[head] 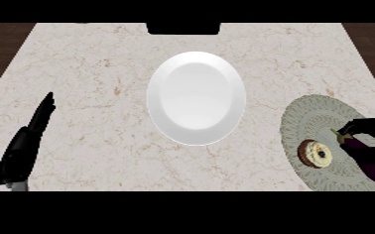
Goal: Pick the eggplant from the placemat and place it in the plate
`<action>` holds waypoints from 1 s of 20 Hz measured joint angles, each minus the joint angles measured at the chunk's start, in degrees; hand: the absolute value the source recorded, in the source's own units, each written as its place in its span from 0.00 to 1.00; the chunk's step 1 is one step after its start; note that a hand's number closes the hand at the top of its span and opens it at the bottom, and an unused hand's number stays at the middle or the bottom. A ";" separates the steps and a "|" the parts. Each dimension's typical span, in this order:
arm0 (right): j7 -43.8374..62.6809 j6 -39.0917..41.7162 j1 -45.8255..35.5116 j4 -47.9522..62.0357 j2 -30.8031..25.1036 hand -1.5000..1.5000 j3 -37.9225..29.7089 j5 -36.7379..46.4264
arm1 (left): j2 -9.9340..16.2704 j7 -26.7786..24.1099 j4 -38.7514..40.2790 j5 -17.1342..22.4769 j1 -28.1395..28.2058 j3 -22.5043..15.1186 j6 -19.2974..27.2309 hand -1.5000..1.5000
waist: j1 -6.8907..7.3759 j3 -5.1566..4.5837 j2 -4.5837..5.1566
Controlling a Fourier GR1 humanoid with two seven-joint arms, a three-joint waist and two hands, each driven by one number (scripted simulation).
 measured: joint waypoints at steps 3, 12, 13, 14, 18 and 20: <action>-0.90 -0.29 -1.62 1.91 0.05 1.00 -0.21 1.85 | -0.51 0.34 -1.57 -0.26 1.10 0.21 -0.69 0.50 | 0.01 0.04 0.04; -10.08 -7.04 -13.49 3.73 -2.34 1.00 7.63 14.90 | -1.90 -1.12 -0.07 -1.79 -1.45 -1.57 -1.19 0.50 | 4.06 0.65 1.30; -11.72 -8.36 -15.20 4.16 -2.99 1.00 8.53 16.63 | -2.11 -1.07 0.01 -1.96 -1.80 -1.82 -1.11 0.50 | 4.43 0.72 1.46; -13.14 -9.99 -16.98 5.02 -3.35 1.00 9.16 18.21 | -2.13 -1.11 0.13 -2.05 -2.20 -1.97 -1.17 0.50 | 4.73 0.76 1.60; -19.02 -18.09 -23.37 10.31 -2.65 1.00 9.71 22.46 | -2.60 -1.08 0.59 -2.34 -2.63 -2.17 -0.89 0.50 | 4.66 0.84 1.68; -22.58 -21.16 -26.32 13.02 -2.87 1.00 8.53 22.77 | -2.64 -1.44 0.90 -2.50 -2.40 -1.98 -0.64 0.50 | 4.29 0.83 1.59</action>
